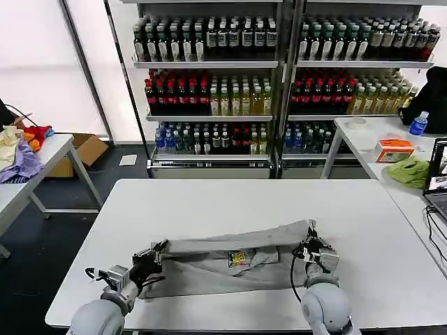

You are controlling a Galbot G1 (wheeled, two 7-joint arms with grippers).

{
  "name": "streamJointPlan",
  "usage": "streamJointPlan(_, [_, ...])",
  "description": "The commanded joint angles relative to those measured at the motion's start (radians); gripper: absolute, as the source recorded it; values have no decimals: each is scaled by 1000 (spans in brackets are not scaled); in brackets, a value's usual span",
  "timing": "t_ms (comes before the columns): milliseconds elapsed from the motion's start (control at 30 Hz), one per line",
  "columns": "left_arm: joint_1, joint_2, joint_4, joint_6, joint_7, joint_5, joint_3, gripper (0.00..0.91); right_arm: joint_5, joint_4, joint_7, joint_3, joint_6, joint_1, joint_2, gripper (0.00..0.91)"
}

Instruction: Fold and organize the clothes.

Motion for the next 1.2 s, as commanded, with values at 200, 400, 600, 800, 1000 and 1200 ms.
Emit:
streamJointPlan(200, [32, -12, 23, -3, 14, 28, -2, 0, -22, 19, 9, -1, 2, -85, -1, 0])
streamJointPlan(400, [18, -17, 34, -2, 20, 49, 2, 252, -46, -17, -3, -9, 6, -75, 7, 0])
streamJointPlan(600, [16, -28, 37, 0, 22, 65, 5, 907, -70, -31, -3, -18, -5, -73, 13, 856])
streamJointPlan(800, [1, -33, 7, 4, 8, 63, -8, 907, -109, -23, 2, 2, -17, -67, 7, 907])
streamJointPlan(1000, [3, -38, -45, 40, -31, 92, -39, 907, -82, 79, 12, 42, -49, -101, -27, 907])
streamJointPlan(1200, [45, -97, -66, 46, -50, 83, -80, 907, -47, 177, 25, 87, -37, -127, -40, 907])
